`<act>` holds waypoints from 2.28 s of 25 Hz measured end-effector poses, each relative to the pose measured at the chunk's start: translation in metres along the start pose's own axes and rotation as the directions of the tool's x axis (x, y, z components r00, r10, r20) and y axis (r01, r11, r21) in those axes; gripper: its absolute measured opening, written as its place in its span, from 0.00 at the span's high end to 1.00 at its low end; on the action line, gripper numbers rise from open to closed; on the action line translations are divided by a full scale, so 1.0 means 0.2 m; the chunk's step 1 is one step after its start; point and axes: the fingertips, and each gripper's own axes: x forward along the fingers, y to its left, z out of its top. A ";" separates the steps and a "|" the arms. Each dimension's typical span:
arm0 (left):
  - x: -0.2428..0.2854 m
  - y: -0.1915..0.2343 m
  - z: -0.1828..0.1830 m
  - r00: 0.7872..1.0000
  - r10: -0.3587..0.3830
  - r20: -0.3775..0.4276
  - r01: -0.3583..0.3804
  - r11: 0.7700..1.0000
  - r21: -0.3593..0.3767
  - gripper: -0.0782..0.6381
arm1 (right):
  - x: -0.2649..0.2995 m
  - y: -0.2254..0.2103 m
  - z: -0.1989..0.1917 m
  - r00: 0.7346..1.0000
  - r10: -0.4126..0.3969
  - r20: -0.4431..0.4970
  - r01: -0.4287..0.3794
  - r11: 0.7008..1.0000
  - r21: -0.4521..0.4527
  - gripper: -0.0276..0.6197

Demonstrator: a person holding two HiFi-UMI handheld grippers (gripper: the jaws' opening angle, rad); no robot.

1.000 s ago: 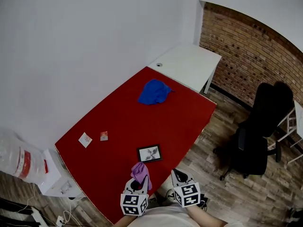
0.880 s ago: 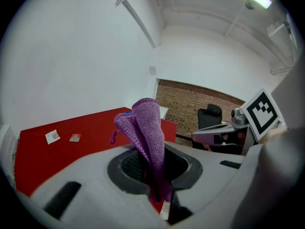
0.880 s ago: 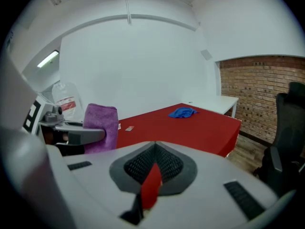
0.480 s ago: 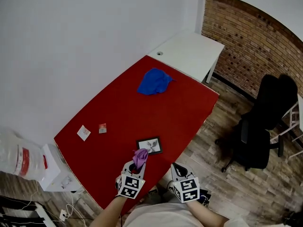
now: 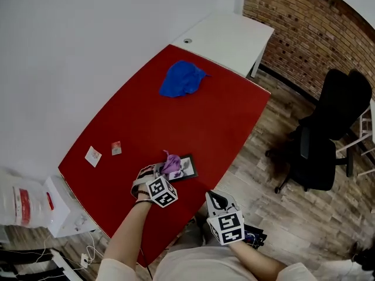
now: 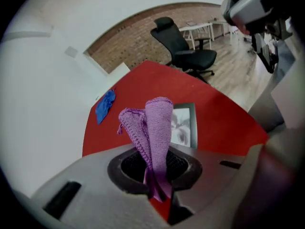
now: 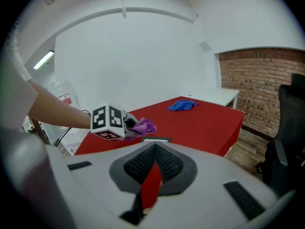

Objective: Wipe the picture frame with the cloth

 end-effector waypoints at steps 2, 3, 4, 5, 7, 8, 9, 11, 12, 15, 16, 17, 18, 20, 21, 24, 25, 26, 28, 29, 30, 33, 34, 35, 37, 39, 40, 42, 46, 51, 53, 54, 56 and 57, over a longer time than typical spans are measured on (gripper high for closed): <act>0.10 0.02 -0.03 0.999 -0.008 -0.051 0.010 0.999 0.044 0.81 | 0.00 0.00 -0.02 1.000 0.006 -0.012 -0.006 1.000 0.007 0.95; 0.14 0.03 -0.05 0.997 -0.009 -0.073 0.013 0.998 0.058 0.81 | 0.01 0.00 -0.03 1.000 0.008 -0.018 -0.008 1.000 0.010 0.95; 0.17 0.04 -0.06 0.996 -0.011 -0.092 0.017 0.998 0.068 0.81 | 0.01 0.00 -0.04 1.000 0.009 -0.023 -0.009 1.000 0.013 0.95; 0.19 0.05 -0.08 0.994 -0.012 -0.109 0.021 0.997 0.077 0.81 | 0.01 0.00 -0.05 1.000 0.011 -0.027 -0.011 1.000 0.016 0.95; 0.22 0.06 -0.10 0.991 -0.015 -0.130 0.029 0.994 0.102 0.81 | 0.03 0.00 -0.06 0.999 0.016 -0.032 -0.016 1.000 0.020 0.95; 0.23 0.06 -0.10 0.991 -0.017 -0.134 0.033 0.993 0.113 0.81 | 0.04 0.00 -0.06 0.999 0.019 -0.035 -0.018 1.000 0.022 0.95; 0.23 0.06 -0.10 0.991 -0.019 -0.134 0.036 0.992 0.120 0.81 | 0.05 -0.01 -0.06 0.999 0.020 -0.038 -0.019 1.000 0.023 0.95; 0.23 0.05 -0.11 0.991 -0.022 -0.130 0.039 0.991 0.126 0.81 | 0.07 -0.01 -0.06 0.999 0.023 -0.039 -0.022 0.999 0.025 0.95; 0.23 0.04 -0.10 0.992 -0.025 -0.127 0.041 0.991 0.128 0.81 | 0.08 -0.02 -0.05 0.999 0.025 -0.038 -0.024 0.999 0.025 0.95; 0.19 -0.05 -0.07 0.994 -0.053 -0.098 0.067 0.987 0.146 0.81 | 0.11 -0.03 -0.04 0.999 0.031 -0.033 -0.030 0.999 0.024 0.95; 0.17 -0.09 -0.06 0.994 -0.067 -0.087 0.080 0.985 0.154 0.81 | 0.12 -0.03 -0.03 0.999 0.033 -0.033 -0.032 0.999 0.023 0.95; 0.14 -0.14 -0.05 0.993 -0.083 -0.078 0.095 0.982 0.161 0.81 | 0.12 -0.03 -0.03 0.999 0.034 -0.034 -0.033 0.999 0.023 0.95; 0.12 -0.20 -0.06 0.992 -0.099 -0.074 0.110 0.979 0.170 0.81 | 0.13 -0.03 -0.03 0.999 0.035 -0.036 -0.034 0.999 0.022 0.95; 0.06 -0.30 -0.07 0.990 -0.121 -0.073 0.133 0.973 0.190 0.81 | 0.14 -0.03 -0.04 0.999 0.038 -0.038 -0.038 0.999 0.021 0.95; 0.04 -0.34 -0.07 0.989 -0.129 -0.073 0.141 0.970 0.196 0.81 | 0.14 -0.03 -0.04 0.998 0.042 -0.039 -0.041 0.999 0.019 0.95; -0.01 -0.42 -0.07 0.987 -0.144 -0.074 0.157 0.966 0.205 0.81 | 0.14 -0.02 -0.06 0.998 0.052 -0.048 -0.051 0.999 0.017 0.95; -0.01 -0.43 -0.07 0.986 -0.148 -0.075 0.160 0.966 0.205 0.81 | 0.14 -0.01 -0.07 0.997 0.053 -0.050 -0.053 0.998 0.019 0.95; -0.01 -0.43 -0.07 0.986 -0.151 -0.075 0.164 0.966 0.198 0.81 | 0.14 -0.01 -0.07 0.997 0.055 -0.052 -0.054 0.998 0.021 0.95; -0.01 -0.41 -0.06 0.986 -0.151 -0.071 0.162 0.971 0.175 0.81 | 0.14 0.00 -0.08 0.997 0.056 -0.052 -0.055 0.998 0.024 0.95; -0.02 -0.38 -0.05 0.987 -0.144 -0.066 0.153 0.975 0.164 0.81 | 0.14 0.00 -0.08 0.997 0.056 -0.052 -0.055 0.998 0.025 0.95; -0.02 -0.33 -0.04 0.989 -0.133 -0.059 0.140 0.979 0.150 0.81 | 0.14 0.00 -0.08 0.997 0.055 -0.051 -0.054 0.998 0.026 0.95; 0.01 -0.17 0.01 0.994 -0.096 -0.044 0.101 0.988 0.114 0.81 | 0.12 -0.02 -0.09 0.998 0.049 -0.051 -0.047 0.998 0.031 0.95; 0.04 -0.12 0.02 0.995 -0.087 -0.044 0.091 0.989 0.115 0.81 | 0.11 -0.03 -0.10 0.998 0.045 -0.052 -0.043 0.998 0.034 0.95; 0.08 -0.08 0.03 0.996 -0.077 -0.048 0.083 0.989 0.125 0.81 | 0.10 -0.03 -0.11 0.998 0.041 -0.054 -0.039 0.999 0.037 0.95; 0.16 -0.01 0.04 0.996 -0.046 -0.076 0.058 0.986 0.159 0.81 | 0.08 -0.05 -0.12 0.998 0.033 -0.058 -0.031 0.999 0.039 0.95; 0.23 0.05 0.02 0.993 -0.004 -0.121 0.028 0.981 0.194 0.81 | 0.06 -0.06 -0.14 0.998 0.024 -0.064 -0.022 0.999 0.042 0.95; 0.26 0.07 0.02 0.990 0.007 -0.139 0.022 0.978 0.205 0.81 | 0.05 -0.07 -0.14 0.998 0.020 -0.066 -0.017 0.999 0.046 0.95; 0.28 0.07 0.00 0.987 0.012 -0.157 0.022 0.977 0.213 0.81 | 0.04 -0.08 -0.16 0.997 0.009 -0.070 -0.006 0.998 0.055 0.95; 0.26 0.02 -0.01 0.987 0.013 -0.163 0.025 0.973 0.230 0.81 | 0.03 -0.11 -0.18 0.998 0.000 -0.069 0.005 0.998 0.068 0.95; 0.15 -0.16 0.00 0.988 0.008 -0.153 0.033 0.963 0.268 0.81 | 0.04 -0.12 -0.17 0.998 0.015 -0.061 -0.010 0.997 0.071 0.95; 0.10 -0.24 0.00 0.990 0.002 -0.144 0.039 0.959 0.279 0.81 | 0.06 -0.10 -0.16 0.998 0.026 -0.058 -0.023 0.997 0.068 0.95; 0.08 -0.27 0.00 0.990 -0.002 -0.140 0.043 0.958 0.284 0.81 | 0.06 -0.09 -0.16 0.998 0.032 -0.057 -0.028 0.997 0.065 0.95; 0.06 -0.33 0.00 0.991 -0.011 -0.136 0.051 0.954 0.294 0.81 | 0.07 -0.07 -0.16 0.997 0.042 -0.058 -0.038 0.997 0.060 0.95; 0.06 -0.34 0.00 0.991 -0.013 -0.134 0.053 0.953 0.297 0.81 | 0.08 -0.06 -0.16 0.997 0.046 -0.058 -0.043 0.997 0.059 0.95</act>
